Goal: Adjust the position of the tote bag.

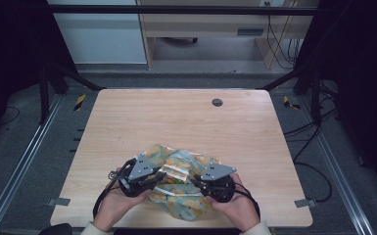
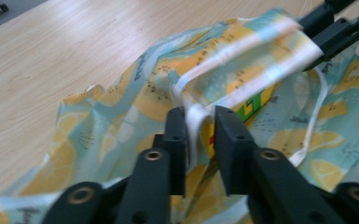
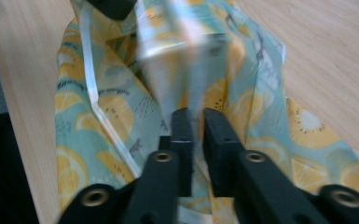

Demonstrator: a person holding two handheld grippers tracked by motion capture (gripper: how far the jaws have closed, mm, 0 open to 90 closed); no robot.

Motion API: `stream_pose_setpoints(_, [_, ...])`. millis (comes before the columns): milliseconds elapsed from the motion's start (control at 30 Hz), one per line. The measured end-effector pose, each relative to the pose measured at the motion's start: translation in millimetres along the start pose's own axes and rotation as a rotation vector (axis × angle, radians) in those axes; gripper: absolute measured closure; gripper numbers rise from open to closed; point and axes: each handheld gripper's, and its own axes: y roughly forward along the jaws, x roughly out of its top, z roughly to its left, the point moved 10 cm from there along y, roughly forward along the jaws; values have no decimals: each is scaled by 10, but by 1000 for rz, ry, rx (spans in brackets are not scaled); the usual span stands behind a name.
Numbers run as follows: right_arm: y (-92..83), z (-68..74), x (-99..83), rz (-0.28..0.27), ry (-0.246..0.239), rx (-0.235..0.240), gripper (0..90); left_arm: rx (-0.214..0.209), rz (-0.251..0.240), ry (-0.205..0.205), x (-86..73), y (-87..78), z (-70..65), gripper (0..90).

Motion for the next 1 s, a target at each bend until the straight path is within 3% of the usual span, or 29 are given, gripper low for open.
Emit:
stream_pose_setpoints(133, [-32,76,-113,27,-1,33,900,-53,31,22,-174,-64,-153,871])
stream_pose_setpoints(267, [-25,91,-235,46,12,31,900,-85,114,98,-429,8,-307,877])
stream_pose_setpoints(300, [-40,86,-232,35,19,28,900,-90,132,100,-491,48,-326,876])
stream_pose_setpoints(467, [-188,4,-66,-25,20,-2,857,-65,185,101,-645,144,-299,872])
stream_pose_setpoints(567, [-244,-84,79,-49,6,-24,803,-51,195,95,-687,139,-271,873])
stream_pose_setpoints(667, [-205,-167,175,-54,-3,-29,675,-42,204,97,-711,143,-262,877])
stream_pose_setpoints(867, [22,-244,143,27,-26,-29,486,-39,202,87,-710,142,-254,885])
stream_pose_setpoints(967, [89,-254,120,49,-19,-20,462,-41,204,84,-717,142,-249,887])
stream_pose_setpoints(1000, [138,-281,101,68,-25,-23,537,-41,206,86,-717,140,-250,887])
